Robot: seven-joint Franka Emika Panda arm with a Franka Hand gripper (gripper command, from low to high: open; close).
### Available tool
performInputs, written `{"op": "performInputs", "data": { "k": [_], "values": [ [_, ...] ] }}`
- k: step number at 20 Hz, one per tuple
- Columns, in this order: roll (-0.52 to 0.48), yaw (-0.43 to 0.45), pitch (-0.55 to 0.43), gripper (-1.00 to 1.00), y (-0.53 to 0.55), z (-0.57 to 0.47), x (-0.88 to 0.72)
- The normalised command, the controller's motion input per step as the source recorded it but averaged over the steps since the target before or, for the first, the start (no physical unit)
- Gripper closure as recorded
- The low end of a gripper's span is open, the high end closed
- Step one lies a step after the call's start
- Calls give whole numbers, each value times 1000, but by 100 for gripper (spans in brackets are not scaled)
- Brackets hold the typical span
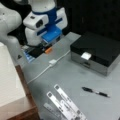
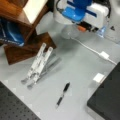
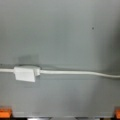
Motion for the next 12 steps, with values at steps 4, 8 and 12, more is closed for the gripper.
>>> {"op": "performInputs", "data": {
  "k": [4, 8, 12],
  "values": [
    [-593, 29, 427, -100, -10, 47, 41],
    [-523, 6, 345, -100, 24, 175, 266],
    [-345, -45, 241, -100, 4, 199, 401]
  ]
}}
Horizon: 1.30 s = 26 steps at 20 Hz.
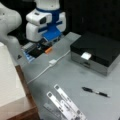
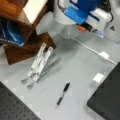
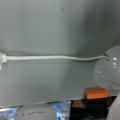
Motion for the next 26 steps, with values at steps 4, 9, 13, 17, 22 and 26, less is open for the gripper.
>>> {"op": "performInputs", "data": {
  "k": [4, 9, 13, 17, 22, 26],
  "values": [
    [-389, -93, 297, -100, -95, 196, 418],
    [-458, -94, 342, -100, -176, 236, 404],
    [-449, -79, 357, -100, -186, 253, 374],
    [-435, -53, 361, -100, -177, 217, 336],
    [-429, -31, 354, -100, -152, 166, 315],
    [-452, -17, 378, -100, -114, 184, 326]
  ]
}}
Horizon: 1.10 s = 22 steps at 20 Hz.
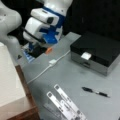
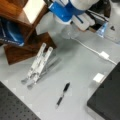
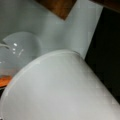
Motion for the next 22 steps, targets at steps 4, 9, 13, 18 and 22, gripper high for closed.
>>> {"op": "performInputs", "data": {
  "k": [4, 9, 13, 18, 22],
  "values": [
    [-432, -31, 367, -100, -74, 200, 364],
    [-436, 3, 350, -100, -71, 211, 403],
    [-410, 12, 321, -100, -80, 173, 344],
    [-345, -6, 262, -100, -181, 149, 255],
    [-256, -10, 220, -100, -309, 125, 162]
  ]
}}
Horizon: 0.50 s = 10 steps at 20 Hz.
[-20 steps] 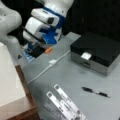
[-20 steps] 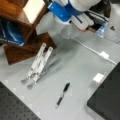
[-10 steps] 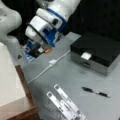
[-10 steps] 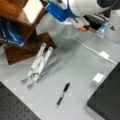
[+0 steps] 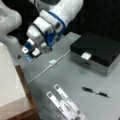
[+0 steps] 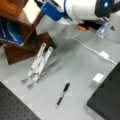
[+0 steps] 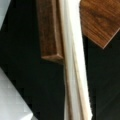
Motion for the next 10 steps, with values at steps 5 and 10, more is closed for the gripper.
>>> {"op": "performInputs", "data": {
  "k": [5, 10],
  "values": [
    [-157, -1, 167, -100, -385, 69, 131],
    [-83, -17, 105, -100, -200, 55, 109]
  ]
}}
